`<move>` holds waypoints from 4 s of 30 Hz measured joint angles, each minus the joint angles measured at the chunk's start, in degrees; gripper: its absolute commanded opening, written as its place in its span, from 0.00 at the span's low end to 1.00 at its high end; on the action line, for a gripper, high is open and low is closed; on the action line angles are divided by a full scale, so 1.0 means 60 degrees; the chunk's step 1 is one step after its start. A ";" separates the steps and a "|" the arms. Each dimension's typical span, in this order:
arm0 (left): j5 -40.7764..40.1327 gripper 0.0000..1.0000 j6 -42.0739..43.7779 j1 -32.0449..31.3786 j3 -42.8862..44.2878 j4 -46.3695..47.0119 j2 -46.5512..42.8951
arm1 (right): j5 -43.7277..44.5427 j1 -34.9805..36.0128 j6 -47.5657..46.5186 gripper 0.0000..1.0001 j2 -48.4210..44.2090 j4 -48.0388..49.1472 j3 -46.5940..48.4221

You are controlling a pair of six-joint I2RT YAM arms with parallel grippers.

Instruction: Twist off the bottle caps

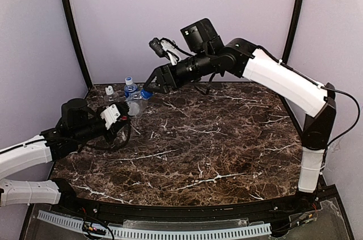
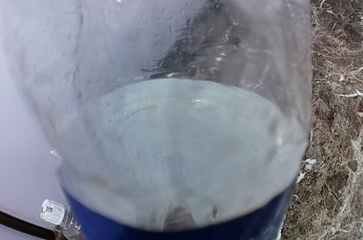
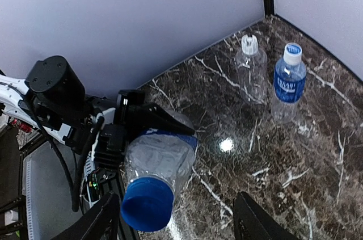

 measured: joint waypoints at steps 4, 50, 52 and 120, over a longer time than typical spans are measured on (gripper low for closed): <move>-0.0182 0.24 0.0055 0.0000 -0.0051 0.0044 0.0015 | -0.0098 0.0091 0.0463 0.56 0.0288 -0.0466 0.0000; 0.5756 0.22 -0.0189 0.0000 0.0029 -0.4430 -0.0026 | 0.2018 0.2484 -1.3879 0.66 -0.1912 0.0175 -0.4058; 0.5727 0.22 -0.0310 -0.0015 0.0058 -0.4138 -0.0029 | 0.2084 0.2539 -1.3741 0.93 -0.2018 0.0674 -0.4484; 0.4419 0.98 -0.2539 -0.0011 -0.0284 -0.0160 -0.0288 | -0.2397 0.0463 -0.3231 0.00 -0.1381 0.4280 -0.4076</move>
